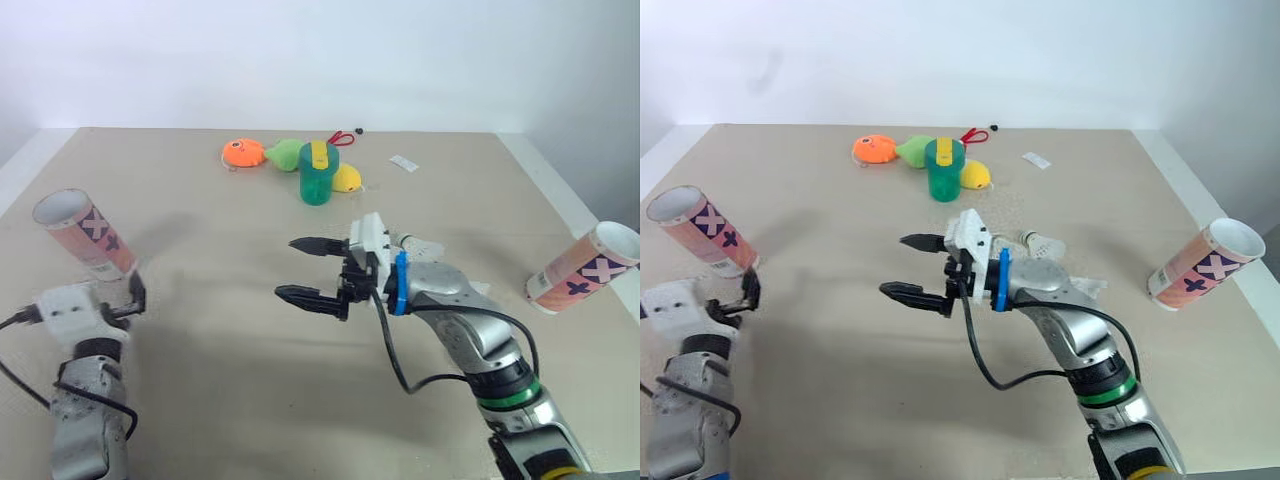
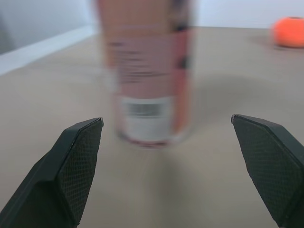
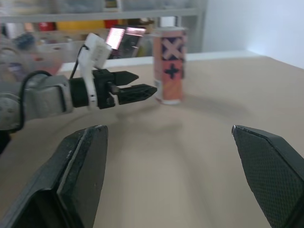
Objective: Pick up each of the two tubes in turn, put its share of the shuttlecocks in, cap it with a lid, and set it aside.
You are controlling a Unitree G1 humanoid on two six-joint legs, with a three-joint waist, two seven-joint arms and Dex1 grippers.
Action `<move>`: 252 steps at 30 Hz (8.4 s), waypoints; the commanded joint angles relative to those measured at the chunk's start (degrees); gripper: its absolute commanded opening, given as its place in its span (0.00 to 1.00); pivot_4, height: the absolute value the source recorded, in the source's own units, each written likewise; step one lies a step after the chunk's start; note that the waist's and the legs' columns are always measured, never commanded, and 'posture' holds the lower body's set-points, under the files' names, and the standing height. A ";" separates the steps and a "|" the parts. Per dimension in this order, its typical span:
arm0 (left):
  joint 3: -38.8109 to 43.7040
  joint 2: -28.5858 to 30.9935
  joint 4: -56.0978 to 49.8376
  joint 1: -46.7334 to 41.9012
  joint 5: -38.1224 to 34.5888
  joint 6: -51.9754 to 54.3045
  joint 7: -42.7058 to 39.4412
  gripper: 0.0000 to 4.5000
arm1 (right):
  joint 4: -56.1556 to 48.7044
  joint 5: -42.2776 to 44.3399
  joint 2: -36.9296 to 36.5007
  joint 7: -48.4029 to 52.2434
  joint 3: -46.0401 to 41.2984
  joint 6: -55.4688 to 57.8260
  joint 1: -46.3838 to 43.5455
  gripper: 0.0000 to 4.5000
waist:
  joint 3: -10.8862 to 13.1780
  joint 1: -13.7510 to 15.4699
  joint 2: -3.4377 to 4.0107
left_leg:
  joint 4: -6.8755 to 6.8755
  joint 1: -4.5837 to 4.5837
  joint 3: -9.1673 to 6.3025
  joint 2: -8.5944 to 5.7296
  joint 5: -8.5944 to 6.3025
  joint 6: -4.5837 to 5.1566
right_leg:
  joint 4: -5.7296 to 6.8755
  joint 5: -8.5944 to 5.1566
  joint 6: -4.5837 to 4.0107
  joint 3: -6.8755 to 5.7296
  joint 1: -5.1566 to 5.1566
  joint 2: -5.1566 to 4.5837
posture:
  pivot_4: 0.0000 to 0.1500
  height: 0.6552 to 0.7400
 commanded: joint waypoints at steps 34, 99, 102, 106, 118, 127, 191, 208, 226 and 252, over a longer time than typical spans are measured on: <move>-2.52 14.75 42.35 -24.84 -0.22 -13.03 -2.64 0.73 | -1.86 -3.80 6.06 -6.67 -4.11 0.26 -0.33 1.00 | -0.03 0.11 -0.22 | -0.08 -0.29 -0.07 0.27 0.14 -0.30 | 0.00 0.23 -0.42 -0.41 -0.29 0.24 | 1.00 1.00; -43.56 47.93 22.87 -33.04 12.87 0.72 -85.27 0.72 | -21.21 -0.65 -3.34 -10.22 -3.17 11.12 6.12 0.01 | -0.23 -1.05 0.59 | -0.02 -0.19 0.02 0.12 0.35 -0.60 | 0.85 -0.48 -0.05 -0.03 -0.57 0.32 | 1.00 1.00; -43.44 47.52 23.11 -33.31 12.82 1.02 -85.15 0.72 | -16.43 -5.66 -4.15 -8.05 1.25 8.63 0.65 0.01 | -0.20 -1.07 0.62 | -0.03 0.12 0.07 0.10 0.32 -0.55 | 0.85 -0.66 -0.26 0.01 -0.33 0.30 | 1.00 1.00; -43.14 47.37 22.61 -32.75 12.78 1.55 -84.92 0.72 | -10.62 -9.05 -2.03 -6.35 4.68 5.64 -3.98 0.01 | -0.23 -0.85 0.58 | -0.03 0.15 0.01 0.11 0.35 -0.50 | 0.86 -0.65 -0.30 -0.05 -0.28 0.33 | 1.00 1.00; -42.11 46.62 20.58 -30.94 12.32 3.75 -84.16 0.72 | -18.77 -2.98 1.38 -12.01 -3.33 9.95 5.51 0.56 | -0.24 0.15 0.56 | -0.04 0.09 0.00 0.03 0.23 -0.36 | 0.85 -0.69 0.01 -0.07 -0.26 0.16 | 1.00 1.00; -42.64 45.28 20.13 -30.70 12.36 4.25 -83.61 0.72 | -27.18 -23.21 0.71 -32.11 -17.23 -6.96 31.05 0.97 | -0.38 0.35 0.62 | -0.06 0.10 -0.03 -0.10 0.11 -0.38 | 0.85 -0.93 0.05 -0.12 -0.21 0.05 | 1.00 1.00; -43.73 41.54 24.32 -34.24 13.79 2.48 -83.37 0.72 | -18.00 -0.32 -7.51 -8.72 -6.01 8.65 6.24 0.01 | -0.49 0.66 0.91 | -0.09 0.03 -0.61 -1.11 0.28 0.21 | 0.50 -1.21 0.48 -0.16 0.33 -0.87 | 1.00 1.00; -43.28 42.01 21.82 -32.79 13.20 4.79 -82.81 0.72 | -15.60 -2.71 2.45 -11.94 -2.30 9.66 4.44 0.70 | -0.50 0.73 0.89 | -0.10 -0.01 -0.80 -1.11 0.29 0.23 | 0.44 -1.11 0.60 -0.26 0.36 -0.89 | 1.00 1.00; -43.63 41.10 24.03 -33.93 13.89 3.13 -82.94 0.72 | -10.69 -27.78 13.54 -51.53 -20.23 0.56 23.61 0.99 | -0.50 0.69 1.07 | -0.22 -0.01 -0.65 -1.06 0.30 0.25 | 0.11 -0.97 0.53 -0.11 0.34 -0.87 | 1.00 1.00; -42.88 41.47 24.23 -33.45 13.81 2.61 -81.68 0.72 | -3.41 -12.20 15.09 -40.20 -25.63 4.96 13.67 0.01 | -0.46 0.48 1.13 | -0.22 0.00 -0.66 -1.11 0.38 0.38 | 0.03 -0.84 0.62 -0.06 0.41 -0.93 | 1.00 1.00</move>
